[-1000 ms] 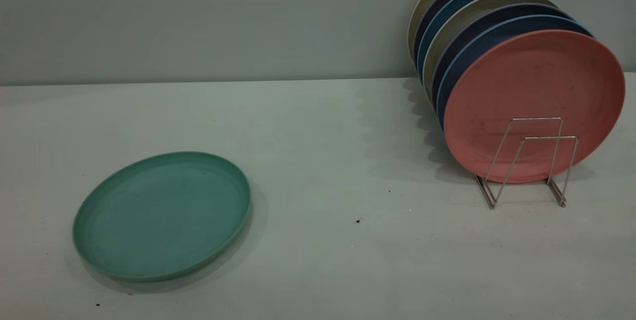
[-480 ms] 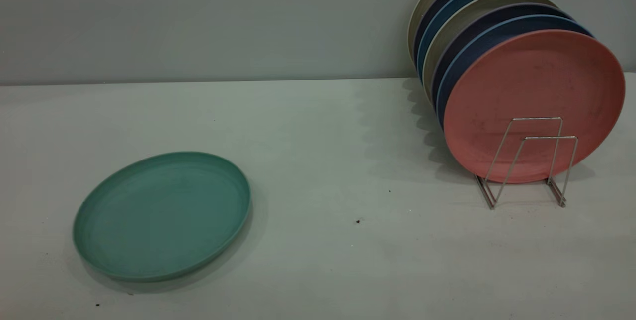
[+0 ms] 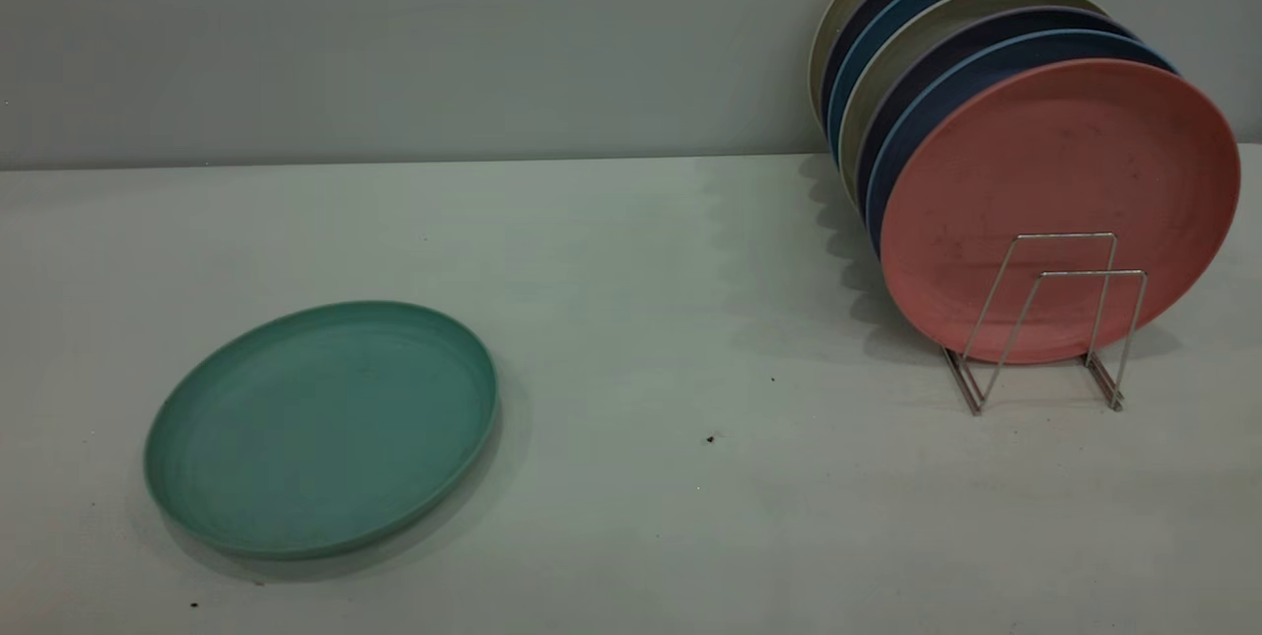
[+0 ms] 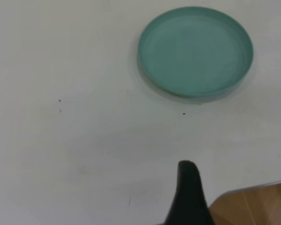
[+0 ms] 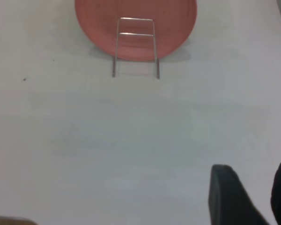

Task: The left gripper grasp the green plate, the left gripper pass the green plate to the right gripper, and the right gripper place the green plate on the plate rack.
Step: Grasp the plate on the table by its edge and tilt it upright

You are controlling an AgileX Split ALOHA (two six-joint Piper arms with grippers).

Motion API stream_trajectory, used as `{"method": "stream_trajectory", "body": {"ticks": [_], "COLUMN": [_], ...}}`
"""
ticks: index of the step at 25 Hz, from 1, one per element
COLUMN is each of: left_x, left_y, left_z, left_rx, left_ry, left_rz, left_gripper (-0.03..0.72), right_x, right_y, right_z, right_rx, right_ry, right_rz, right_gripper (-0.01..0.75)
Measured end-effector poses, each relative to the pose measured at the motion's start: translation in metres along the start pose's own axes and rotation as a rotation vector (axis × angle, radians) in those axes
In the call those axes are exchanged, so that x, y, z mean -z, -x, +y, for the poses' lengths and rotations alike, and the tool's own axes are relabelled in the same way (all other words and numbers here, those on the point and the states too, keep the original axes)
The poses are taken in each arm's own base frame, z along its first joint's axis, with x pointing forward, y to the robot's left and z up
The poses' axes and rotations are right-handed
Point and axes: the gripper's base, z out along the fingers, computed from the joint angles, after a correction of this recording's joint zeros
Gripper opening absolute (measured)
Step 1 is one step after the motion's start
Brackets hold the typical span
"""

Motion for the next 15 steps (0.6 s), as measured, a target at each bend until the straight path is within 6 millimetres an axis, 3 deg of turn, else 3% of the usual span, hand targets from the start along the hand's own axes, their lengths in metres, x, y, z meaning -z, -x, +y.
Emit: {"method": "stream_trajectory", "body": {"ticks": [15], "left_x": [0.0], "left_y": [0.0008], "left_z": [-0.001], "left_rx": [0.005], "left_ry": [-0.011], "left_rz": [-0.009], "left_gripper": [0.59], "right_x": [0.0], "right_y": [0.0], "right_z": [0.0001], "right_rx": [0.0], "right_ry": [0.001], "right_rz": [0.0], "right_gripper": [0.239]}}
